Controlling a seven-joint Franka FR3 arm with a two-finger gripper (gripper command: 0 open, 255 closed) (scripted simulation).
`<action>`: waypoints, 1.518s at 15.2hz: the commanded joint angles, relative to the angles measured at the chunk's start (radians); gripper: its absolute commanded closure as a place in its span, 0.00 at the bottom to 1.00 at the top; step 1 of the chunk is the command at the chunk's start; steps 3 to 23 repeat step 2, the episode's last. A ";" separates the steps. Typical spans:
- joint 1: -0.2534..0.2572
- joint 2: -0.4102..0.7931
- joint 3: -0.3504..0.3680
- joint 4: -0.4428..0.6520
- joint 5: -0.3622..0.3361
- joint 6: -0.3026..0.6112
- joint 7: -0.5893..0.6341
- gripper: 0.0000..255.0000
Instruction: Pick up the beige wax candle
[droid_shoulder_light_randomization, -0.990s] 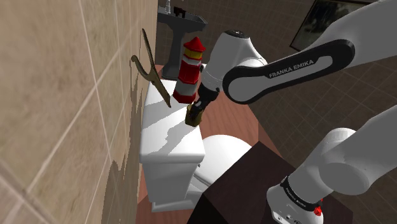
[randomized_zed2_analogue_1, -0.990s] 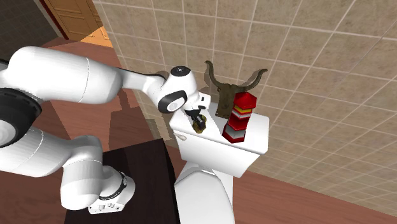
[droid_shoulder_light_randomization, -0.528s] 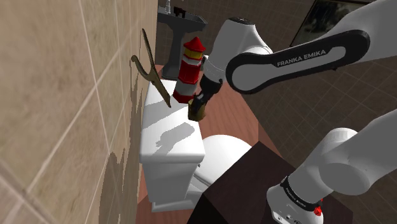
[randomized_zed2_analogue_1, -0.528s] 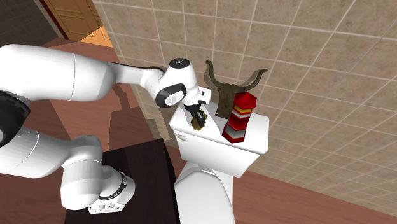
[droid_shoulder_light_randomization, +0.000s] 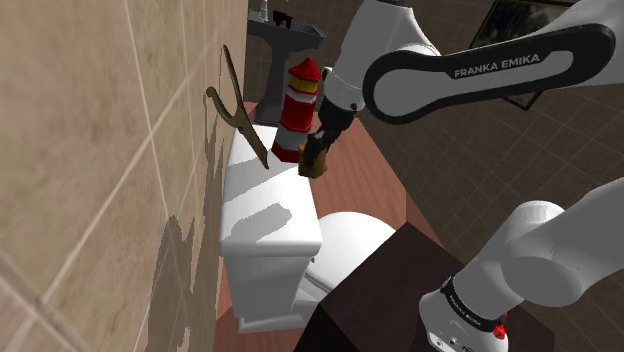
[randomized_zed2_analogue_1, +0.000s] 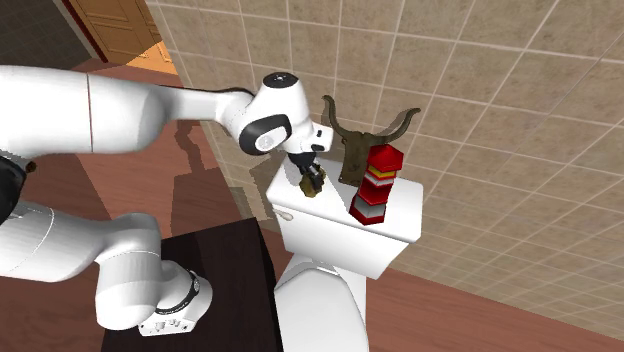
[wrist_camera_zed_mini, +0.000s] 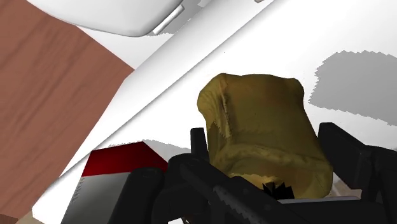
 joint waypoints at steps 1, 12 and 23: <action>0.000 -0.006 -0.002 0.009 0.001 -0.015 -0.003 1.00; 0.000 -0.006 -0.002 0.009 0.001 -0.015 -0.003 1.00; 0.000 -0.006 -0.002 0.009 0.001 -0.015 -0.003 1.00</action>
